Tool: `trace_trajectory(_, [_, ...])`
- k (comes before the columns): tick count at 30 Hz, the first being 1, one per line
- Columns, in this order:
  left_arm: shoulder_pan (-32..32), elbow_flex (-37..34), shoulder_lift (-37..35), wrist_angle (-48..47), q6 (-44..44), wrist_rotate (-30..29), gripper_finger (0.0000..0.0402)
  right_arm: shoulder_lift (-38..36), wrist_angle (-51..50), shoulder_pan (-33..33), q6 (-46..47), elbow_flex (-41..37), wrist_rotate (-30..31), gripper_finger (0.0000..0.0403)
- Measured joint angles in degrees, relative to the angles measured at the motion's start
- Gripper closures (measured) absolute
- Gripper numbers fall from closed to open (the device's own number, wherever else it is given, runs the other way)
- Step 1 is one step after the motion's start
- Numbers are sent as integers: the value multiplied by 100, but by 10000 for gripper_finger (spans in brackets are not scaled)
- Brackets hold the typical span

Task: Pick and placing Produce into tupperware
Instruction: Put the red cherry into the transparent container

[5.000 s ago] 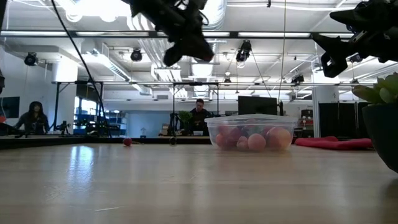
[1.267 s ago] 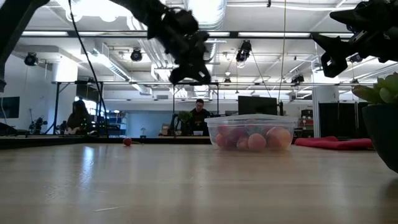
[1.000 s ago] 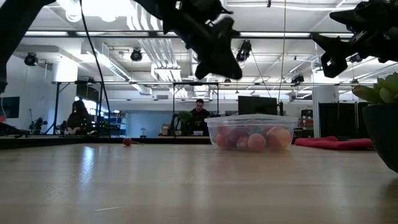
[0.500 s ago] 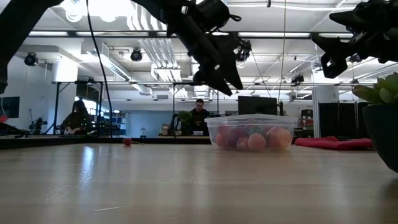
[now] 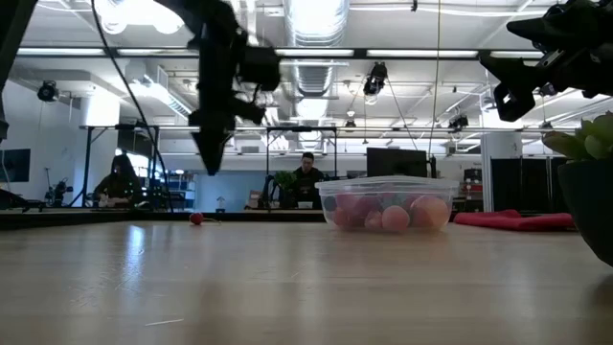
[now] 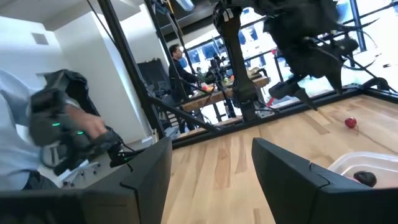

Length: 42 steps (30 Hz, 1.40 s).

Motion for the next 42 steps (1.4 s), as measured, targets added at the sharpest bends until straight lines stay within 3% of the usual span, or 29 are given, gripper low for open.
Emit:
trace_trajectory(5, [871,-621,-290,40,210,802,130,18,-1,-1,2,0,0,188])
trace_trajectory(10, [1407,-1073,-589,381,1289,1463,130,20,-1,1,1,0,0,188])
trace_trajectory(15, [1613,-1659,-809,1494,2270,1476,130,20,1,-1,2,0,0,188])
trace_trajectory(19, [1631,-1970,-735,2156,2446,1486,130,21,1,-1,1,0,0,188])
trace_trajectory(35, [1832,-2037,-154,2157,2559,1326,130,17,1,0,0,0,0,188])
trace_trajectory(42, [1956,-2031,-70,2238,2564,1173,168,17,1,-1,2,0,0,188])
